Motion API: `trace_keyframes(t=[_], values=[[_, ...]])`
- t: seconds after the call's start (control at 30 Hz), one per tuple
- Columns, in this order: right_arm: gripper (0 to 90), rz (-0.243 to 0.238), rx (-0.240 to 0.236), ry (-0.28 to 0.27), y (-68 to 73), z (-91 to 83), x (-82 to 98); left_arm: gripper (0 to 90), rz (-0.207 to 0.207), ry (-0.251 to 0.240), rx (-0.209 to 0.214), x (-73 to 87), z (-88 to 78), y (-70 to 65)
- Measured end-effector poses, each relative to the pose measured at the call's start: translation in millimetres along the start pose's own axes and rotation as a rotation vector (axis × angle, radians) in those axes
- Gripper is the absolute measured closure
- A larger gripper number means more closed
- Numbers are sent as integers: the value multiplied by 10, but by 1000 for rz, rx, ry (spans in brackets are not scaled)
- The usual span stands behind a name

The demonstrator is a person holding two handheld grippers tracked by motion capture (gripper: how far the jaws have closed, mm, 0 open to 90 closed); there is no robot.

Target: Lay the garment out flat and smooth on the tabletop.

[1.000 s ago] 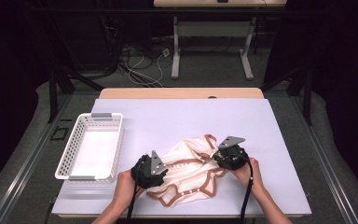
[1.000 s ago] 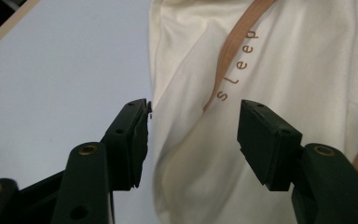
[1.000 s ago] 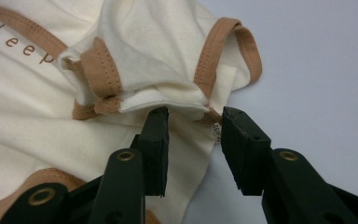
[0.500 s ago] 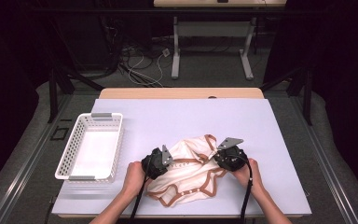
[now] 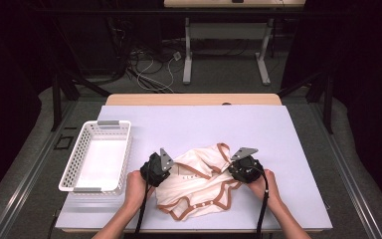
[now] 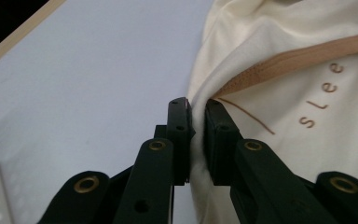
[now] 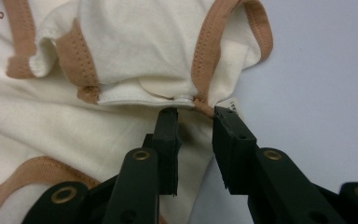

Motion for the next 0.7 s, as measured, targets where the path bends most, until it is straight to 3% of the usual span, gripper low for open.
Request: trace_keyframes(t=[0.1, 0.17, 0.23, 0.33, 0.43, 0.6, 0.7], values=[[708, -1, 3, 3, -5, 0, 3, 807, -22, 17, -22, 31, 30, 26], [708, -11, 4, 9, -6, -3, 4, 762, 3, 35, -14, 58, 66, -13], [702, -13, 1, 3, -5, 2, 1, 668, 31, 54, -4, 80, 84, -71], [694, -12, 4, 9, -8, -3, 4, 525, 55, 40, 29, 50, 77, -158], [689, -6, 5, 10, -5, -6, 7, 444, 64, 17, 54, 6, 62, -234], [687, -5, 8, 7, -12, -2, 6, 406, 85, 37, 83, -16, 131, -332], [688, -2, 5, 5, -11, 2, 6, 484, 85, 50, 87, -1, 206, -329]])
Point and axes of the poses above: each handheld gripper's, and its own axes: z roughly forward along the jaws, x roughly out of its underside, y roughly to its left, the point moved 8 cm from there along z, roughly forward along the jaws, and after that the axes turned 9 degrees about -z, right-handed, at the moved point
